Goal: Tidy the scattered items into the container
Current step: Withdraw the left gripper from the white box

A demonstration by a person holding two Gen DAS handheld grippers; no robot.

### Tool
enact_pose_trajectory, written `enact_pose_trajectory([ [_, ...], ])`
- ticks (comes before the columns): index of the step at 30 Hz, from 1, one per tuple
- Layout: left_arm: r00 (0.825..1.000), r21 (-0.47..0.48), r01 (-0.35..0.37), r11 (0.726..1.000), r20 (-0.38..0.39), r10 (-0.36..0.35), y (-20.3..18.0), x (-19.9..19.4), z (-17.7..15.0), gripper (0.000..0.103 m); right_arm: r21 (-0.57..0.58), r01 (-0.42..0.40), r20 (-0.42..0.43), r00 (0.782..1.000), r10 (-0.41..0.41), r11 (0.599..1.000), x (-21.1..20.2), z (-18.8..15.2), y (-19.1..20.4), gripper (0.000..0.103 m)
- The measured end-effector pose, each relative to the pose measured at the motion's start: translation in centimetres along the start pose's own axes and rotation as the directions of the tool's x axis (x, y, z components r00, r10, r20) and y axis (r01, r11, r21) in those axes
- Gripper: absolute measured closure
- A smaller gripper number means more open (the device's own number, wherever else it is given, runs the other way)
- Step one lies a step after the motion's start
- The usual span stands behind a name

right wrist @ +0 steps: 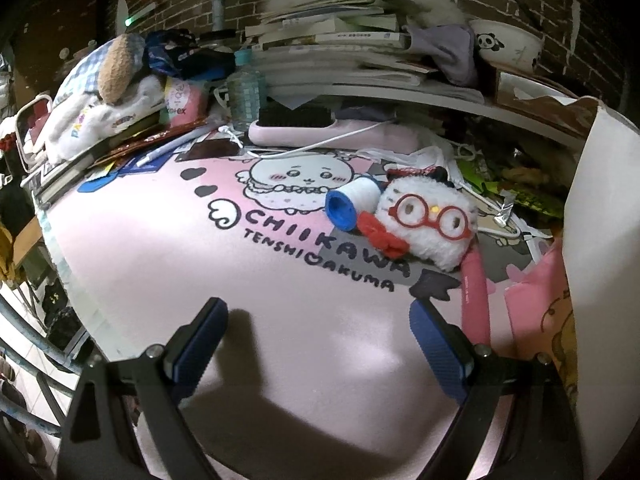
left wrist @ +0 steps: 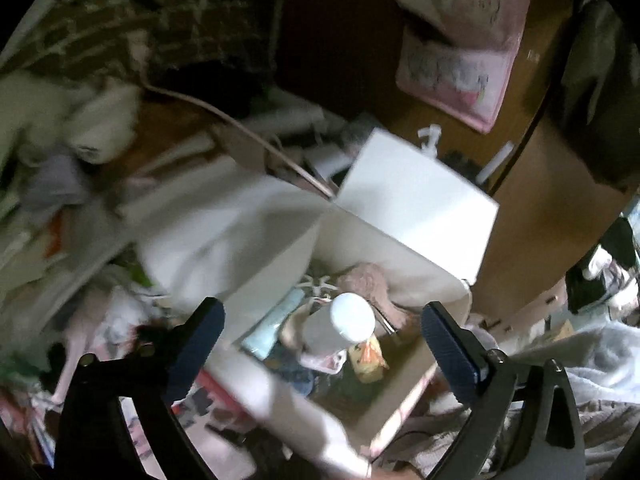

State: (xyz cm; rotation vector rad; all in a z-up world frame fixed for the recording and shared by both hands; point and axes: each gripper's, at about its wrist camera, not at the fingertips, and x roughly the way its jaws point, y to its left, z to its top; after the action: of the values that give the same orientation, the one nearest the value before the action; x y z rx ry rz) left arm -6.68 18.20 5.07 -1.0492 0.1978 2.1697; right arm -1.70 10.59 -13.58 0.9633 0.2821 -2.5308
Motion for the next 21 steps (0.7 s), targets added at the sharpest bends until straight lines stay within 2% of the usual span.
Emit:
enact_pose_trajectory([
  [4,0.991,-0.052,-0.101,0.994,0.085,0.105,1.9,-5.6,-2.4,0.0,0.01,0.008,0.023,1.0,-0.008,1.0,-0.1,0.3,-0.3,0.012],
  [8,0.968,-0.152,-0.184,0.971,0.143,0.205,5.0,-10.0,-6.3,0.0,-0.013,0.026,0.013,1.0,-0.026,1.0,0.4,0.5,0.4,0.012],
  [11,0.937,-0.249,-0.244,0.937,0.189,0.294,7.4,-12.5,-10.1,0.0,0.002,0.02,0.037,0.999,-0.02,1.0,0.1,0.7,0.5,0.012],
  [14,0.908,-0.308,-0.296,0.904,0.204,0.367,8.7,-13.5,-13.5,0.0,0.018,0.02,0.072,0.997,-0.021,1.0,-0.2,1.0,0.6,0.014],
  [16,0.889,-0.331,-0.335,0.882,0.199,0.412,9.1,-13.7,-15.6,0.0,0.018,0.01,0.096,0.995,-0.012,1.0,-0.4,1.0,0.8,0.028],
  [17,0.878,-0.348,-0.35,0.869,0.2,0.434,9.4,-13.9,-16.8,0.0,0.012,0.007,0.105,0.994,-0.008,1.0,-0.4,1.0,0.9,0.038],
  [18,0.873,-0.363,-0.355,0.862,0.2,0.444,9.7,-14.0,-17.7,0.0,0.004,0.012,0.116,0.993,-0.012,1.0,-0.5,1.1,1.0,0.043],
  [21,0.863,-0.41,-0.36,0.838,0.194,0.466,10.8,-13.8,-19.9,0.0,0.004,0.022,0.154,0.988,-0.022,1.0,-0.9,1.3,1.0,0.046],
])
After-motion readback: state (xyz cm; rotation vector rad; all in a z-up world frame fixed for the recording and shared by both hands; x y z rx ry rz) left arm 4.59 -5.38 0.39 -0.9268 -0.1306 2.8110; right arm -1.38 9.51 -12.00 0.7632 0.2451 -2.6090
